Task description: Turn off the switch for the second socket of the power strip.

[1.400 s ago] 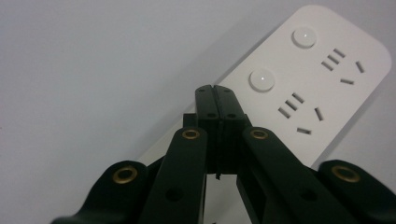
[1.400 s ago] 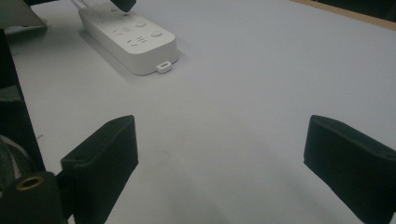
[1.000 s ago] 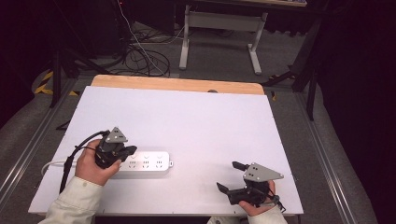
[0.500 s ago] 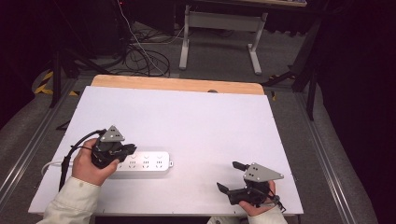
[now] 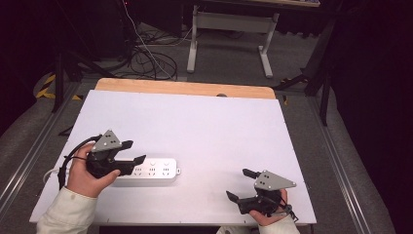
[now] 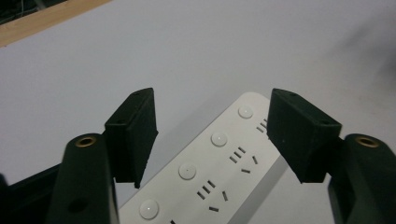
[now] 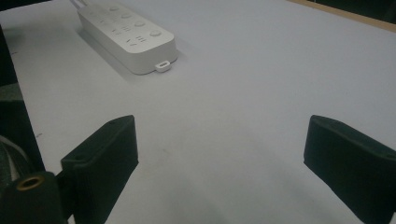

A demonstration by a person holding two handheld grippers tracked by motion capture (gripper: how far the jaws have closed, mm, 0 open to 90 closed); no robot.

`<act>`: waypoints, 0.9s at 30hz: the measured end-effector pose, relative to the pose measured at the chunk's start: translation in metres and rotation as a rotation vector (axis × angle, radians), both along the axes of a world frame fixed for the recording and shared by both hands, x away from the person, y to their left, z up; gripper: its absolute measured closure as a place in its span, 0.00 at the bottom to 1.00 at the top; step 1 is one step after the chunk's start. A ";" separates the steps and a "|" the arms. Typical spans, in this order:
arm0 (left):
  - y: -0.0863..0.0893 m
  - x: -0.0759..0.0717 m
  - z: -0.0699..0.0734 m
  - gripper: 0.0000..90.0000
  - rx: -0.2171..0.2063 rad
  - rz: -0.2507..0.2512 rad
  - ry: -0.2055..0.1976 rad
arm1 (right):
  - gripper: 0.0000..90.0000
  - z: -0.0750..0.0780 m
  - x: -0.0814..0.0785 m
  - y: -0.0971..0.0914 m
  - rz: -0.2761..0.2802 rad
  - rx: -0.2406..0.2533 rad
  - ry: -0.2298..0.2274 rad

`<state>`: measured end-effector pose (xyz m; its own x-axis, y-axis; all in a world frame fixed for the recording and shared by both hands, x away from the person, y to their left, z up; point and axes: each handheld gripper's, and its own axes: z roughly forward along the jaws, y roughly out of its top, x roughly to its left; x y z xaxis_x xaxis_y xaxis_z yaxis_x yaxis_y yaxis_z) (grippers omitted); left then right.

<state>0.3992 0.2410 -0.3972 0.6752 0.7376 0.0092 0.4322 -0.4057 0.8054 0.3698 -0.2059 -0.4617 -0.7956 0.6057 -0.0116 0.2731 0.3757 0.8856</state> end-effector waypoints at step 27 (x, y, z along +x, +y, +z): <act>0.048 -0.053 -0.013 0.10 -0.142 -0.076 -0.154 | 0.12 0.001 -0.001 -0.001 -0.004 0.008 0.000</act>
